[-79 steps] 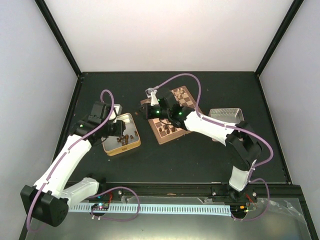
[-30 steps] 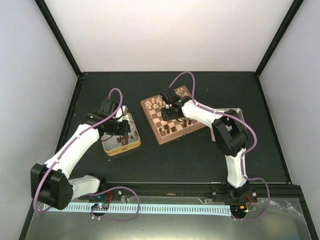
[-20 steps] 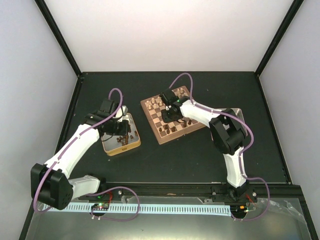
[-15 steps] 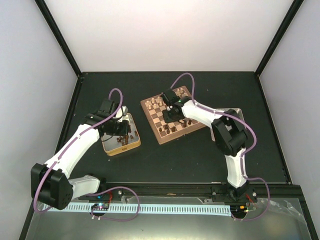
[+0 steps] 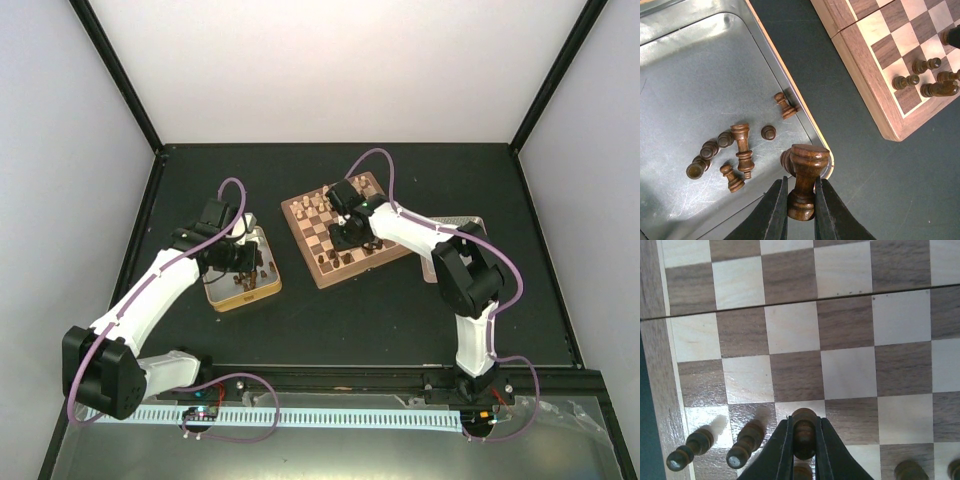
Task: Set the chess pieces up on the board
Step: Place the chess piece on the chessboard.
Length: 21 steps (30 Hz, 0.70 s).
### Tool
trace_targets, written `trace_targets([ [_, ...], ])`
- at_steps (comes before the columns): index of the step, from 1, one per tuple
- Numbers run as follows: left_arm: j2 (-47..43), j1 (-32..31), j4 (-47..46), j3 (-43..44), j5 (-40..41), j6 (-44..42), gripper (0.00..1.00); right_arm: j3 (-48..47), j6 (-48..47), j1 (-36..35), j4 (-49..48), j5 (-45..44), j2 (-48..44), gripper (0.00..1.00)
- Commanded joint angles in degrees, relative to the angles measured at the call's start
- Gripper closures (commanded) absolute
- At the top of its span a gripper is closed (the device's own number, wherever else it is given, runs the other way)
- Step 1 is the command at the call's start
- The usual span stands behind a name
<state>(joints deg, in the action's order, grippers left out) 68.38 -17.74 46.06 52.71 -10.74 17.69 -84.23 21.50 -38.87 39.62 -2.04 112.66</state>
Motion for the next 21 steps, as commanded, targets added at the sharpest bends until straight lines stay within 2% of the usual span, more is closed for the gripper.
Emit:
trace_targets([
  [1,0.0,0.1,-1.1,-0.1,-1.1,0.6,0.97,0.5,-1.2,-0.2,1.1,1.2,0.2,0.93],
  [15,0.0,0.1,-1.4,-0.4,-1.3,0.9,0.97,-0.1,-1.9,-0.3,2.2,2.0,2.2,0.91],
  [21,0.0,0.1,-1.4,-0.4,-1.3,0.9,0.97,-0.7,-2.0,-0.4,1.8,2.1,2.6,0.83],
])
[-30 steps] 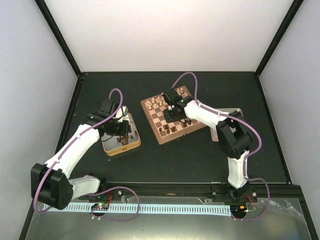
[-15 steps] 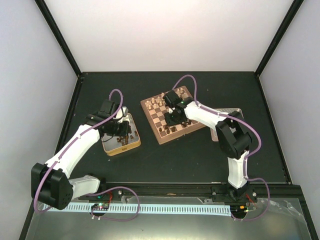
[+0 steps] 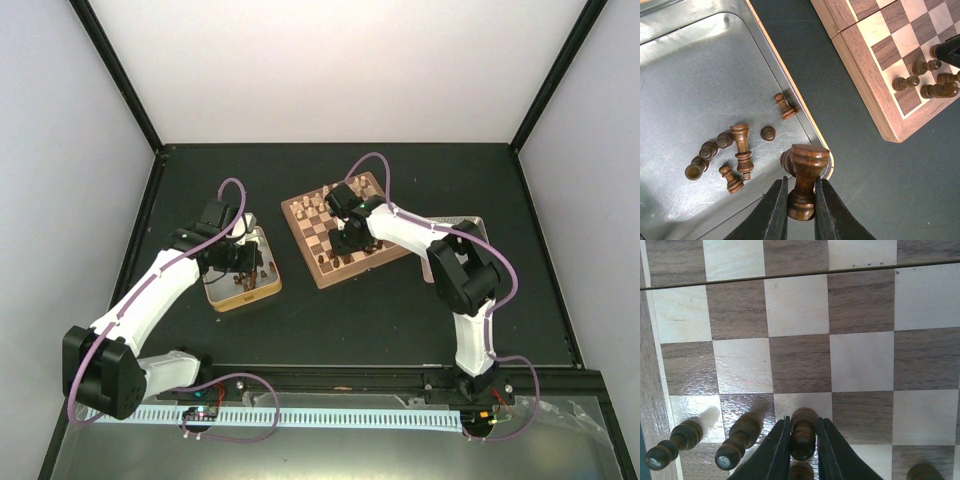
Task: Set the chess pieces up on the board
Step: Place the chess piece on the chessboard.
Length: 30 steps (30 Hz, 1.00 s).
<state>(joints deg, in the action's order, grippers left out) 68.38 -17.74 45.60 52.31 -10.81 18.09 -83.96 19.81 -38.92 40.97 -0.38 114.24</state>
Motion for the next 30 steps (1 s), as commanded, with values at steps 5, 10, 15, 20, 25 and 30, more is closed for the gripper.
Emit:
trace_targets([
  [5,-0.1,0.1,-0.7,0.1,-1.2,0.5,0.97,-2.2,-0.1,-0.4,1.6,0.3,1.0,0.75],
  [10,-0.3,0.0,-0.7,0.5,-1.1,0.5,0.97,-1.3,2.4,-0.3,0.5,0.0,-3.1,0.61],
  [15,-1.4,0.1,-0.3,1.1,-0.9,0.7,0.97,1.3,4.7,-0.3,-4.5,2.7,-10.3,0.52],
  [20,-2.9,0.1,1.4,2.5,-1.1,0.3,0.97,12.3,0.7,-1.5,-24.1,14.9,-18.6,0.52],
  [25,-4.7,0.1,3.3,4.5,-5.5,-1.3,0.97,21.8,-3.5,-6.7,-44.2,25.4,-23.2,0.50],
  [30,-6.6,0.1,5.1,6.9,-11.7,-3.4,0.97,24.3,-6.6,-10.5,-55.1,32.2,-21.1,0.49],
])
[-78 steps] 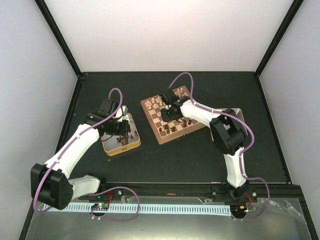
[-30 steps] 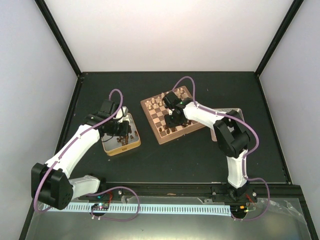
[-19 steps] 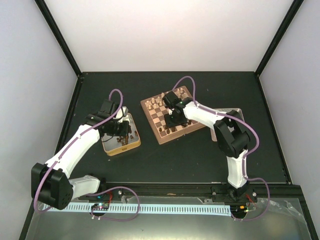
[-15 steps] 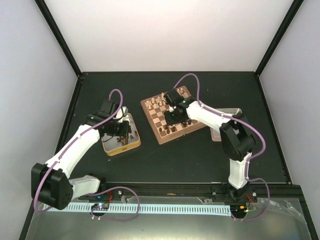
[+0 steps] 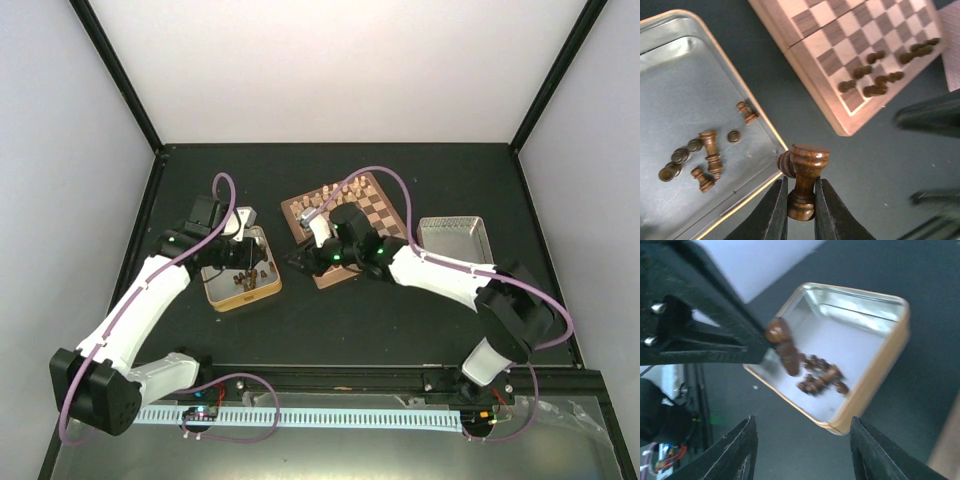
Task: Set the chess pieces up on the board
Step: Place the chess piece on the chessboard.
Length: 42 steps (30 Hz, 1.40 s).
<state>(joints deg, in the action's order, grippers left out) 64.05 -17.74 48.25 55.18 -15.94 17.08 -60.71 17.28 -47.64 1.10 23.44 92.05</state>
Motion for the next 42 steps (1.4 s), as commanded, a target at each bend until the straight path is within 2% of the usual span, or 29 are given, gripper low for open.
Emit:
trace_targets([
  [1,-2.6,0.1,2.9,4.5,-7.3,-2.7,0.97,1.6,-5.1,-2.4,-16.7,8.6,1.6,0.49],
  [9,-4.8,0.1,4.0,6.2,-12.9,-3.9,0.97,1.8,-12.5,-5.3,-21.6,4.6,3.7,0.50],
  [26,-5.0,0.1,3.8,6.1,-13.0,-2.4,0.97,-0.7,-15.5,-6.0,-23.3,0.6,7.3,0.62],
  [28,-5.0,0.1,3.8,6.1,-13.1,-2.5,0.97,-0.7,-15.6,-6.0,-23.7,0.1,7.5,0.67],
  [32,-5.1,0.1,3.9,6.3,-13.1,-2.5,0.97,-0.6,-15.9,-6.0,-24.3,-1.3,7.7,0.86],
  [35,-5.2,0.2,4.0,6.3,-13.0,-2.5,0.97,0.6,-15.9,-6.0,-24.8,-2.7,7.1,0.95],
  [38,-4.9,0.1,4.1,6.1,-12.0,-2.9,0.97,3.2,-15.1,-6.0,-25.1,-5.5,5.8,0.99],
  [42,-3.7,0.1,4.3,5.1,-10.4,-3.5,0.97,8.2,-10.8,-6.0,-25.1,-9.4,1.6,0.99],
])
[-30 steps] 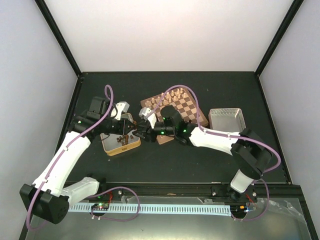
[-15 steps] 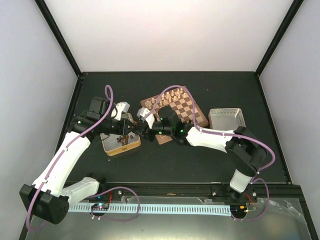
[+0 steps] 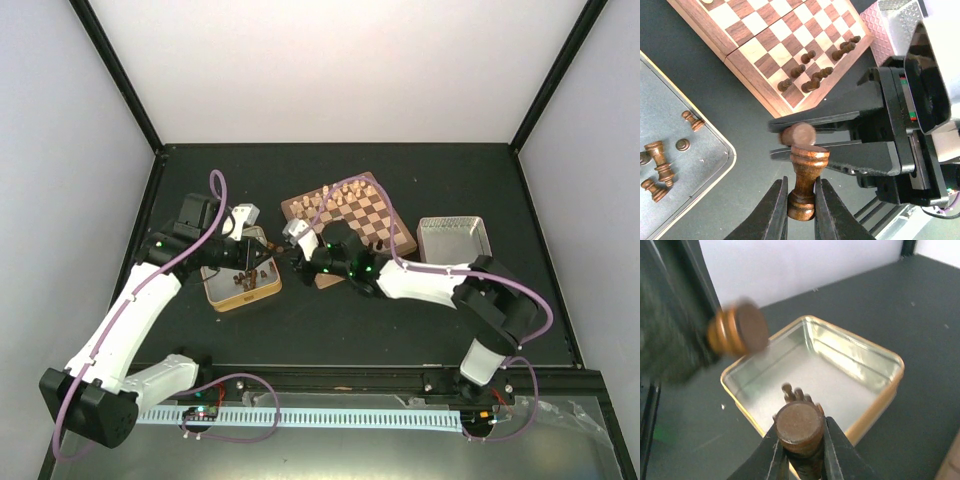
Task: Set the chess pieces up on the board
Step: Place the chess piece on the chessboard.
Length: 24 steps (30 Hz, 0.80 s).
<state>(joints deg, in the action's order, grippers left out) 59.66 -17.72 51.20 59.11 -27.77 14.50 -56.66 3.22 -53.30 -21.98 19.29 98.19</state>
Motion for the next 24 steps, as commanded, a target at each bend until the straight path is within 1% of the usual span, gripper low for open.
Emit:
trace_targets([
  [1,1.1,0.0,1.4,0.8,1.5,-1.1,0.97,5.6,4.8,-0.3,-1.7,-6.6,-6.6,0.99],
  [4,2.9,-0.3,1.4,-0.2,2.1,-2.0,0.96,8.0,10.3,-0.3,2.6,-10.0,-11.3,0.99],
  [7,5.7,-1.8,2.2,0.2,4.2,-2.5,0.96,8.4,16.3,-0.2,11.6,-15.0,-15.5,0.99],
  [10,9.4,-4.5,2.4,1.7,7.8,-2.7,0.96,7.6,22.4,0.2,20.8,-20.5,-18.9,0.99],
  [13,14.8,-8.0,2.5,4.3,11.0,-2.8,0.95,7.7,27.2,1.5,27.1,-22.3,-22.0,0.99],
  [18,27.0,-12.2,4.8,13.0,16.7,-2.1,0.92,9.6,31.3,5.2,34.4,-22.7,-27.4,0.99],
  [21,34.2,-13.1,5.3,18.5,17.4,-2.0,0.91,11.5,31.6,7.0,37.6,-23.9,-30.9,0.99],
  [24,41.5,-13.6,6.9,25.7,17.4,-2.1,0.91,13.6,31.4,7.7,38.7,-25.2,-34.1,0.99],
])
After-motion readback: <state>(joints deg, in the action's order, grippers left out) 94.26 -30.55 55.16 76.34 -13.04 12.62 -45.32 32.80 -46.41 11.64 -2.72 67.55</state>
